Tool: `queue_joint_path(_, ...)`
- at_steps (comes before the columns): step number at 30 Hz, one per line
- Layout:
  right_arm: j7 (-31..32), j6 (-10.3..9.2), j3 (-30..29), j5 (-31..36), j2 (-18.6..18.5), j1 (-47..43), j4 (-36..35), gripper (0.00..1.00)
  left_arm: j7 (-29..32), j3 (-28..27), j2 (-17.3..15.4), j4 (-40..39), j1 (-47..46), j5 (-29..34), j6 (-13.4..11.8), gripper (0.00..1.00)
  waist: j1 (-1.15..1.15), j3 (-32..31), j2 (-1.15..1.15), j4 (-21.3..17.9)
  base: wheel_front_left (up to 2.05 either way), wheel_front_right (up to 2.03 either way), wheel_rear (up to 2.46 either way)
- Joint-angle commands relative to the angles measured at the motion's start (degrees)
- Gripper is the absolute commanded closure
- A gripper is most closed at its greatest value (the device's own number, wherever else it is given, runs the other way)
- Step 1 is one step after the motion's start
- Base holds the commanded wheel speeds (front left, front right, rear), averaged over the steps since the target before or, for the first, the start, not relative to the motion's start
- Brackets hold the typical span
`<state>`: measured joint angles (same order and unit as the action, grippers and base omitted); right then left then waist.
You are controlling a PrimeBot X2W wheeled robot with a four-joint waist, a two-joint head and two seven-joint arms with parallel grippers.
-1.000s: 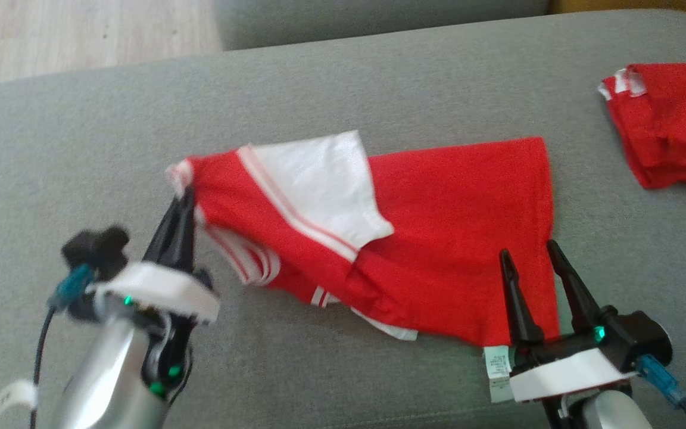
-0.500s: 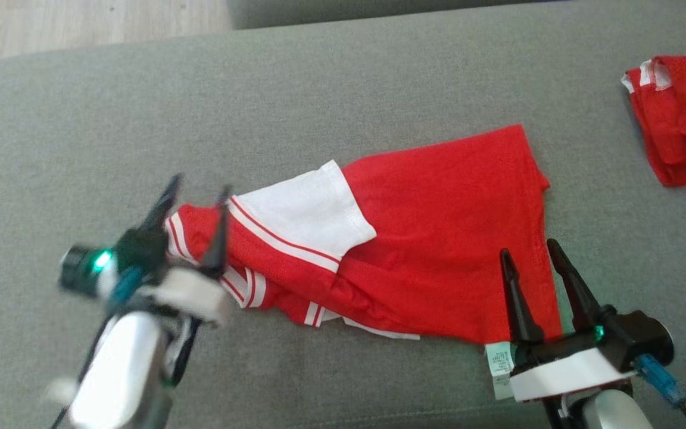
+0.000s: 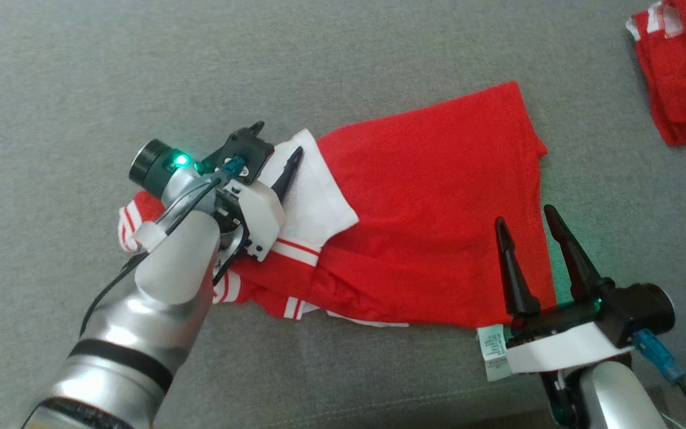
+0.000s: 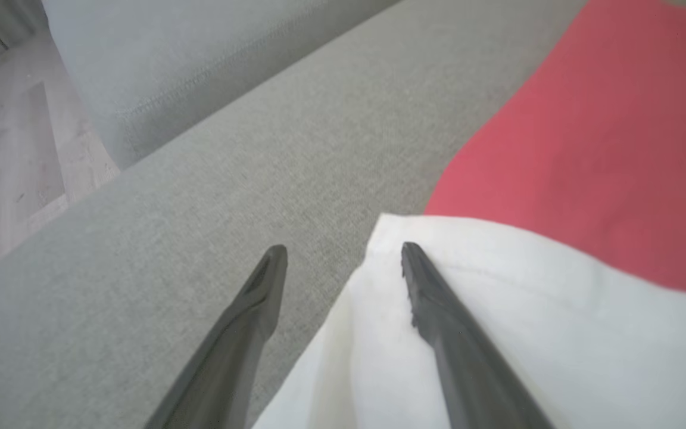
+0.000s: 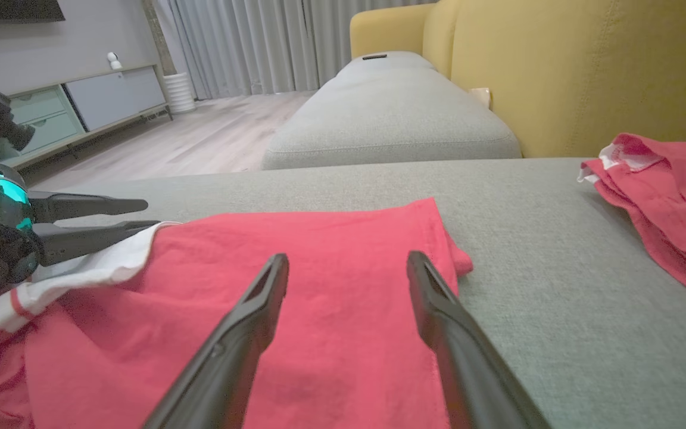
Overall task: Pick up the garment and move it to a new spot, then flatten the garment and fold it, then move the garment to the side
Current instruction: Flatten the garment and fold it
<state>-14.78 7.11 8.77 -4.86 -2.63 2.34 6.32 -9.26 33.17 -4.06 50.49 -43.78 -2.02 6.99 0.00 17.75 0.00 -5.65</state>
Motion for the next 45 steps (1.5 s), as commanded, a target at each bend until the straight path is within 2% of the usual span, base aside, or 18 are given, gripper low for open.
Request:
queue_joint_path(1, -0.2, 0.37, 1.1, 0.3, -0.2, 1.1, -1.8, 0.00, -0.7, -0.8, -0.6, -0.2, -3.3, 0.5, 0.0, 0.00, 0.00, 1.0, 0.00, -1.0, 0.00, 0.00, 0.00)
queue_joint_path(6, -0.2, 0.37, 1.3, 0.1, -0.2, 1.6, -2.0, 0.00, -1.7, 2.1, 0.1, 7.2, -6.7, 0.0, 0.4, 0.00, 0.00, 2.0, 0.00, -2.2, 0.00, 0.00, 0.00)
queue_joint_path(14, -0.2, 0.37, 1.8, -0.8, -0.2, 2.3, -2.0, 0.00, -3.6, 4.7, 0.7, 13.4, -10.2, -1.0, 0.5, 0.00, 0.00, 2.9, 0.00, -3.3, 0.00, 0.00, 0.00)
queue_joint_path(15, -0.2, 0.37, 1.7, -0.9, -0.2, 2.4, -2.0, 0.00, -3.7, 5.1, 0.7, 14.0, -10.3, -1.3, 0.5, 0.07, 0.00, 2.9, 0.00, -3.4, 0.00, 0.00, 0.00)
queue_joint_path(16, -0.2, 0.37, 1.7, -1.0, -0.2, 2.4, -2.0, 0.00, -3.7, 5.7, 0.8, 14.6, -10.3, -1.6, 0.5, 0.20, 0.00, 2.8, 0.00, -3.5, 0.00, 0.00, 0.00)
queue_joint_path(17, -0.2, 0.37, 1.7, -1.0, -0.2, 2.4, -2.0, 0.00, -3.6, 6.5, 0.9, 15.2, -10.2, -2.2, 0.5, 0.52, 0.00, 2.8, 0.00, -3.5, 0.00, 0.00, 0.00)
queue_joint_path(18, -0.2, 0.37, 1.7, -1.1, -0.2, 2.4, -1.9, 0.00, -3.3, 7.2, 1.0, 15.6, -10.0, -3.1, 0.5, 0.64, 0.00, 2.7, 0.00, -3.6, 0.00, 0.00, 0.00)
queue_joint_path(19, -0.2, 0.37, 1.6, -1.2, -0.2, 2.4, -1.9, 0.00, -2.9, 8.2, 1.0, 16.0, -9.8, -4.0, 0.5, 0.91, 0.00, 2.7, 0.00, -3.6, 0.00, 0.00, 0.00)
queue_joint_path(20, -0.2, 0.37, 1.6, -1.2, -0.2, 2.4, -1.8, 0.00, -2.4, 9.2, 1.0, 16.3, -9.7, -4.8, 0.5, 1.00, 0.00, 2.6, 0.00, -3.6, 0.00, 0.00, 0.00)
queue_joint_path(24, -0.2, 0.37, 1.3, -1.4, -0.2, 2.3, -1.8, 0.00, -0.7, 12.9, 1.1, 16.0, -9.6, -9.0, 0.5, 1.00, 0.00, 2.2, 0.00, -3.4, 0.00, 0.00, 0.00)
queue_joint_path(28, -0.2, 0.37, 1.1, -1.4, -0.2, 2.2, -1.8, 0.00, -3.3, 14.0, 0.5, 13.9, -11.5, -12.2, 0.5, 1.00, 0.00, 1.8, 0.00, -2.8, 0.00, 0.00, 0.00)
queue_joint_path(32, -0.2, 0.37, 0.4, -1.3, -0.2, 1.0, -1.5, 0.00, -5.5, 11.8, -2.2, 7.9, -14.4, -14.1, 0.5, 1.00, 0.00, 1.0, 0.00, -2.0, 0.00, 0.00, 0.00)
queue_joint_path(40, -0.2, 0.37, -0.7, -3.3, -0.2, -4.4, 1.2, 0.00, -5.7, 2.6, -9.4, -12.9, -13.2, -17.4, 0.4, 1.00, 0.00, 0.7, 0.00, -0.6, 0.00, 0.00, 0.00)
queue_joint_path(45, -0.2, 0.37, -0.7, -4.1, -0.2, -7.5, 2.3, 0.00, -5.7, 0.7, -12.1, -18.0, -12.6, -17.8, 0.4, 1.00, 0.00, 2.2, 0.00, -0.2, 0.00, 0.00, 0.00)
